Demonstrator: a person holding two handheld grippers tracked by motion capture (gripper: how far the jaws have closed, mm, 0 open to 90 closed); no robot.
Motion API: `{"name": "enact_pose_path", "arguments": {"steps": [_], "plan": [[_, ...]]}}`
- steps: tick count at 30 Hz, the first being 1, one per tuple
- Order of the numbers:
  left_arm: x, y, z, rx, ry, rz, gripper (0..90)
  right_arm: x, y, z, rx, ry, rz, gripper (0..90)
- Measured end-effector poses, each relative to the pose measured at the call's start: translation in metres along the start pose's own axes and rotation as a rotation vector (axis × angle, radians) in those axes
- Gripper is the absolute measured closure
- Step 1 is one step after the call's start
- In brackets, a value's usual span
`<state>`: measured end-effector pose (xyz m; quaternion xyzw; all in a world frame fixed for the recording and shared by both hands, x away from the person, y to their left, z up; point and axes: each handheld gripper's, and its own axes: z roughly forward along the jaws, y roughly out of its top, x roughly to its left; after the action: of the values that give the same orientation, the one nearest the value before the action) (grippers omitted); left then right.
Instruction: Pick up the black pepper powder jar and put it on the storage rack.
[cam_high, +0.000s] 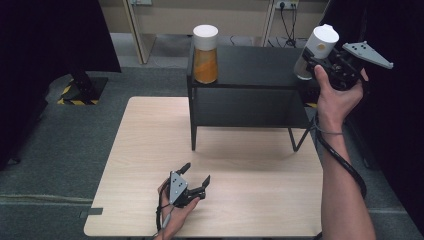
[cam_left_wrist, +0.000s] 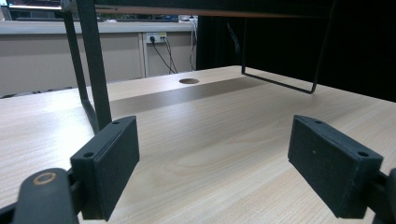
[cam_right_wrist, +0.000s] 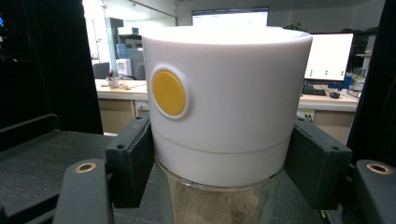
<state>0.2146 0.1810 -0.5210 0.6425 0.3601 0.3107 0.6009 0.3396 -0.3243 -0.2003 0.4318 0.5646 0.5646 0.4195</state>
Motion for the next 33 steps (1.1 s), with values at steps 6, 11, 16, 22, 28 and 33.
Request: {"name": "enact_pose_path", "arguments": {"steps": [6,11,16,22,28,33], "plan": [[-0.0004,-0.0001,0.0001,-0.001,0.001,0.002,15.9,-0.0014,-0.0014,-0.0004,0.008,-0.003,-0.010,30.6],[-0.0004,-0.0002,0.0001,-0.001,0.001,0.002,15.9,-0.0022,-0.0048,0.0005,0.011,-0.005,-0.009,30.6],[-0.0004,0.0000,0.0004,0.000,0.000,0.003,15.9,-0.0022,-0.0035,0.0021,0.017,-0.002,-0.018,30.6],[-0.0008,-0.0002,0.0004,-0.001,0.001,0.004,15.9,-0.0019,-0.0052,0.0040,0.012,-0.001,-0.022,30.4],[-0.0007,-0.0001,0.0003,-0.001,0.001,0.004,15.9,-0.0009,-0.0055,0.0067,0.013,-0.003,-0.025,30.3],[-0.0005,-0.0001,0.0004,-0.001,0.001,0.003,15.9,0.0005,-0.0069,0.0083,0.009,-0.008,-0.020,30.3]]}}
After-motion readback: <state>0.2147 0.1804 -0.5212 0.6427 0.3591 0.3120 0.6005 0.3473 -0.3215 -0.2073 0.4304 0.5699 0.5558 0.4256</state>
